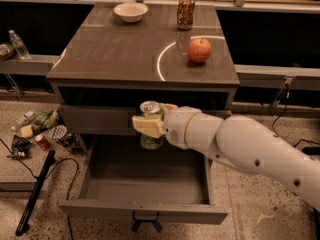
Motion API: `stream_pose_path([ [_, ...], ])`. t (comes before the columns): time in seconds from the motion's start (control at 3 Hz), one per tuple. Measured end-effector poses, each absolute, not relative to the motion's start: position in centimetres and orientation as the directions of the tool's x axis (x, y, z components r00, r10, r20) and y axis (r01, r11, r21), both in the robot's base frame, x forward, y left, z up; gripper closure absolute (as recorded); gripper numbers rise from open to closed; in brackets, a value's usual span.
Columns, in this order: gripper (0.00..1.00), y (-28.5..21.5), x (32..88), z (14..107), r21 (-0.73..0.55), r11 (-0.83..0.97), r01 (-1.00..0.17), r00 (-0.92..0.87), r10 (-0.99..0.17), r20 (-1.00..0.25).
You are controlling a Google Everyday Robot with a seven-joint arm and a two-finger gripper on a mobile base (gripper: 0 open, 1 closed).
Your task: Place green can into middle drawer
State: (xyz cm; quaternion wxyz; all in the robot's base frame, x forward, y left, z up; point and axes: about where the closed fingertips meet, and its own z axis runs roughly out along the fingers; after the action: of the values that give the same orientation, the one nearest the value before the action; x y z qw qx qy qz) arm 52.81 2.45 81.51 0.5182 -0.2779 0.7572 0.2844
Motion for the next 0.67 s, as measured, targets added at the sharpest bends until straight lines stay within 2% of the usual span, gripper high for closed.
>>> stream_pose_path([
  [0.33,1.0,2.2,49.4,77.6,0.169,0.653,-0.738,-0.316,-0.114,-0.942],
  [0.67,1.0,2.9,47.3,71.1,0.137,0.559,-0.818,-0.26,-0.145,-0.955],
])
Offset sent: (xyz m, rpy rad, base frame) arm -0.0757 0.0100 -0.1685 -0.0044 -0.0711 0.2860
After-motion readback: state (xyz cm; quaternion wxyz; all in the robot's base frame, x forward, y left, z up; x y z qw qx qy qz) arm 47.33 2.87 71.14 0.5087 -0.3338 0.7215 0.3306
